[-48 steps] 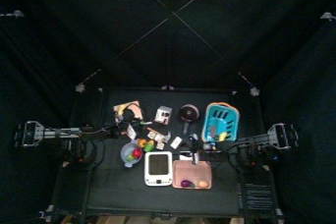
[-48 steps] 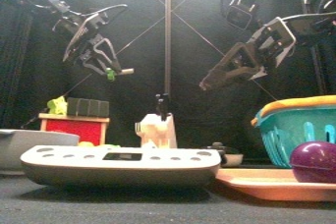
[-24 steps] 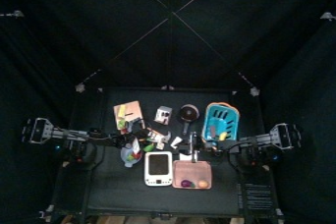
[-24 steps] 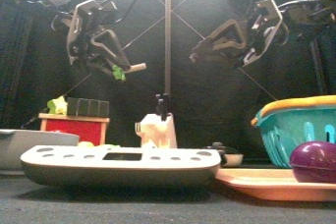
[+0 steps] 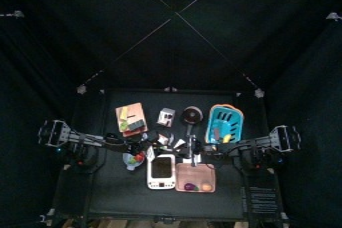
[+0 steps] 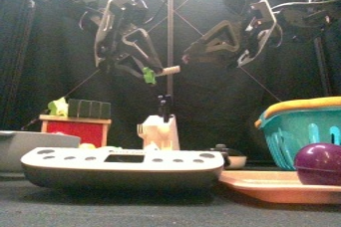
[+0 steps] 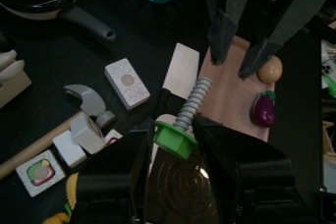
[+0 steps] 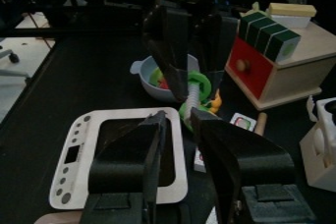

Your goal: Hand over green screw

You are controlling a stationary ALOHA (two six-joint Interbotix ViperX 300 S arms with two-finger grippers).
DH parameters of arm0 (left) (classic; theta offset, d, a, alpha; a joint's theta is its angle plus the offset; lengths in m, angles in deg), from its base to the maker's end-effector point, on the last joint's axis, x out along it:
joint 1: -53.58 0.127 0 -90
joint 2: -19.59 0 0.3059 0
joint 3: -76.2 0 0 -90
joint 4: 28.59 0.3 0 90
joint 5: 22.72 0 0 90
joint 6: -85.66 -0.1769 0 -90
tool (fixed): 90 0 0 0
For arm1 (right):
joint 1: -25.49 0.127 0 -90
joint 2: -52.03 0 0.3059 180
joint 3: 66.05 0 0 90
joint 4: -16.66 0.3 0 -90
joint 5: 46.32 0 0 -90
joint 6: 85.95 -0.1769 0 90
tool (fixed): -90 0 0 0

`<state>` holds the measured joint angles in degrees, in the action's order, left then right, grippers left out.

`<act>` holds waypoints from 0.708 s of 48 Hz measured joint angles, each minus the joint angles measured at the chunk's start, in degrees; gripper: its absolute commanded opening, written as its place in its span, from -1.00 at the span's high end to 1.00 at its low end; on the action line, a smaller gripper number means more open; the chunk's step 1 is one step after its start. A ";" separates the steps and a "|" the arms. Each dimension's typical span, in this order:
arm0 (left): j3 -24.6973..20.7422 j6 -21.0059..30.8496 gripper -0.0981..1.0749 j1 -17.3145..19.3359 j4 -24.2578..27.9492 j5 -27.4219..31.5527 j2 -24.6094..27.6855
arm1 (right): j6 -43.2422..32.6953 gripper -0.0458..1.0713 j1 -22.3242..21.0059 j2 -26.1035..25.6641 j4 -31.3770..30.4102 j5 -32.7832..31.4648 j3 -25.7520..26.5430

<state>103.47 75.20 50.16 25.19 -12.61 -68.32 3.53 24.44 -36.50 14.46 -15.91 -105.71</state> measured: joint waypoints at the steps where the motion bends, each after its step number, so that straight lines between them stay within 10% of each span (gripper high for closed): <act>1: -0.18 0.00 -0.26 0.09 0.00 0.00 0.18 | 0.00 -0.32 0.00 0.18 -0.09 -0.09 0.18; 34: -2.20 0.09 -0.26 -0.09 -0.09 -1.93 2.02 | -0.26 -0.45 -0.44 1.58 0.70 -0.53 1.49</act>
<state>101.27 75.29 50.07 25.11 -14.54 -66.30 3.26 24.00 -34.92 15.17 -16.44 -104.22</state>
